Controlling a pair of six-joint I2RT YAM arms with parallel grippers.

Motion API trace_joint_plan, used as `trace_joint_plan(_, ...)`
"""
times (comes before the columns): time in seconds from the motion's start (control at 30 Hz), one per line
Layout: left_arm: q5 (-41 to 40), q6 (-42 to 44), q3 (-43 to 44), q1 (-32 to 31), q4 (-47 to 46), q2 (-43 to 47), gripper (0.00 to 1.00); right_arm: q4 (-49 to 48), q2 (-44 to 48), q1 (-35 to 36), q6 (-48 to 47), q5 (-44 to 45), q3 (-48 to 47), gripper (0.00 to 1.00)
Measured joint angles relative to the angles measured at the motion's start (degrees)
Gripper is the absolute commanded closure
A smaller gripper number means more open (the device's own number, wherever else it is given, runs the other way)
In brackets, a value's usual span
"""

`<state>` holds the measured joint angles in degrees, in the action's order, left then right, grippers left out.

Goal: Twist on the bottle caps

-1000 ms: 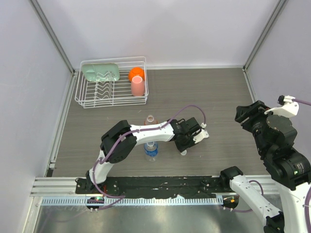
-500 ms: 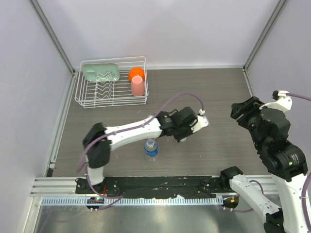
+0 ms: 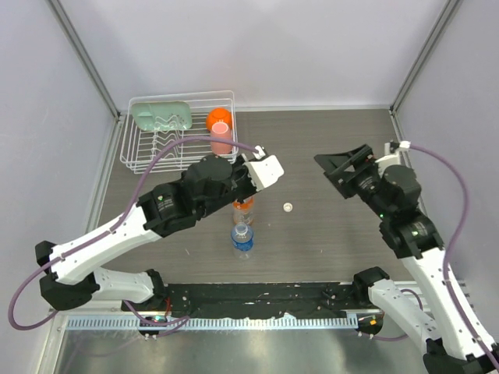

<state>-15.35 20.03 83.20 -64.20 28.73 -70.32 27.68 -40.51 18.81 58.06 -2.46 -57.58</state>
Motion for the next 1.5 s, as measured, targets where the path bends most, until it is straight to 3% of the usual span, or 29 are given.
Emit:
trace_joint_plan(0.23, 0.7, 0.4, -5.4, 0.0, -2.4, 0.0, 1.0, -24.5, -0.9, 0.0, 20.5, -12.7, 17.5, 0.2)
trace_joint_plan(0.5, 1.2, 2.0, -1.3, 0.0, -7.6, -3.8, 1.0, -43.9, -6.1, 0.4, 32.0, -18.6, 19.2, 0.21)
trace_joint_plan(1.13, 0.3, 10.2, 0.9, -0.5, -16.5, -8.0, 1.0, -54.7, -11.4, 4.2, 41.9, -23.2, 18.5, 0.3)
trace_joint_plan(1.5, -2.0, 16.6, -5.0, -1.8, -26.7, -7.4, 1.0, -57.5, -13.4, 5.9, 44.8, -23.1, 17.6, 0.39)
